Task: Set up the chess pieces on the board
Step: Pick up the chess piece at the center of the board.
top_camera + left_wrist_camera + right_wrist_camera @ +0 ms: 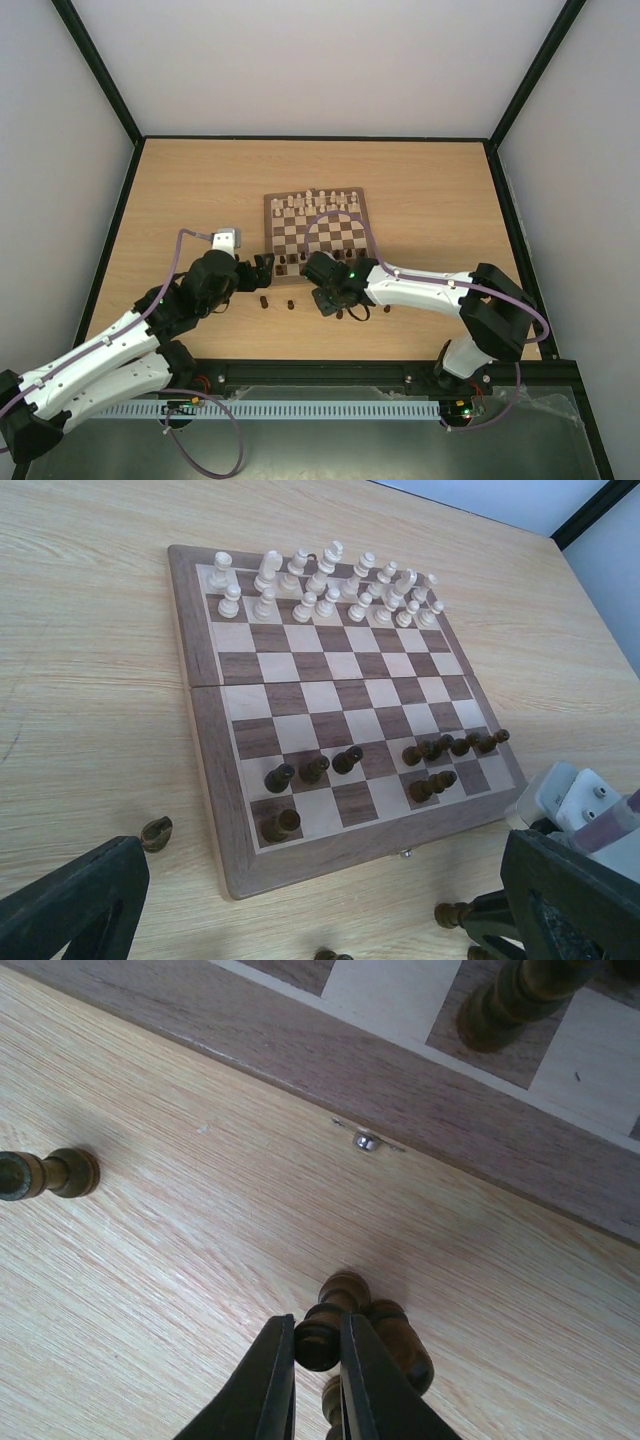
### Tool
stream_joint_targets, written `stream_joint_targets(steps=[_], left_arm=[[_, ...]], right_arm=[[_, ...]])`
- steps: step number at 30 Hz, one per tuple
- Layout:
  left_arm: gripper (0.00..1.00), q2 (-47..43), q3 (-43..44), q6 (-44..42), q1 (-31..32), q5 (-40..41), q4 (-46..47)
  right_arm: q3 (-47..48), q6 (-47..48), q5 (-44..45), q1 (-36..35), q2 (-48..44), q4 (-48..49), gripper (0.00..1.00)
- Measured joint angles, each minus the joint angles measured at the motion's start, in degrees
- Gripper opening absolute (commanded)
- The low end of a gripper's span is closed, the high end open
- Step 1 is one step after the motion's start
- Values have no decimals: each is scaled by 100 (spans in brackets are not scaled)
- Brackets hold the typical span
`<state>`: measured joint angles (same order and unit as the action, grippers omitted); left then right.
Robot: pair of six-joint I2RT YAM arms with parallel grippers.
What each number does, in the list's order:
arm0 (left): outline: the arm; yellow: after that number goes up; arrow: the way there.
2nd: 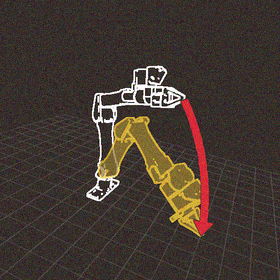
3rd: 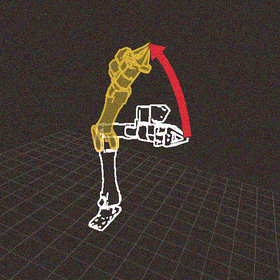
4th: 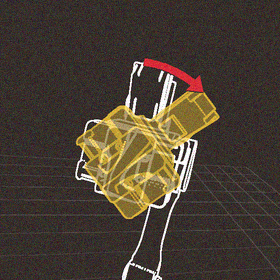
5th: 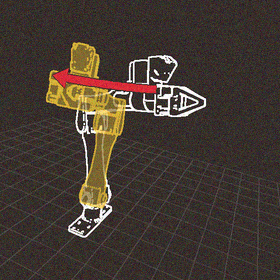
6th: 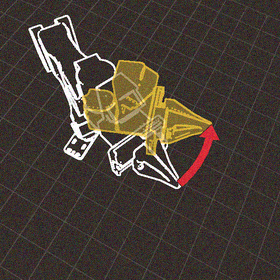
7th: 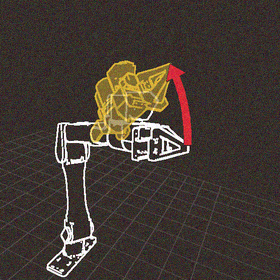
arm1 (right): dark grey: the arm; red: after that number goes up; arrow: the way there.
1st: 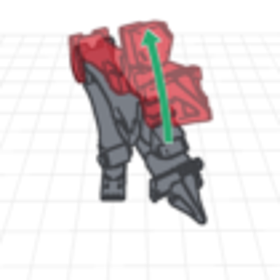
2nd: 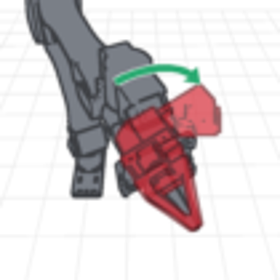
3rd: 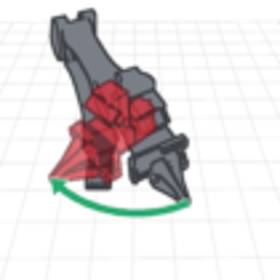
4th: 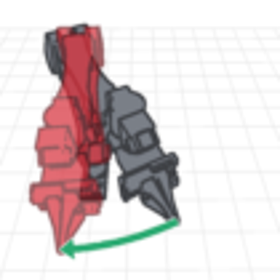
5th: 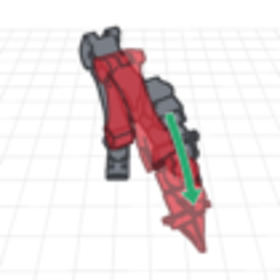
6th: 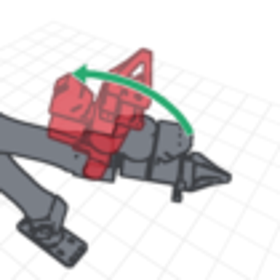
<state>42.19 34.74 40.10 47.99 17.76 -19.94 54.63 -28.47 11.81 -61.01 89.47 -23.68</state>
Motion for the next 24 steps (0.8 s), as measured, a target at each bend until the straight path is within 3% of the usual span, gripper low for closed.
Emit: stream_joint_targets(steps=[24], left_arm=[[100,-385,-11,2,0,7,-109]], right_arm=[[1008,42,343,105,181,96,6]])
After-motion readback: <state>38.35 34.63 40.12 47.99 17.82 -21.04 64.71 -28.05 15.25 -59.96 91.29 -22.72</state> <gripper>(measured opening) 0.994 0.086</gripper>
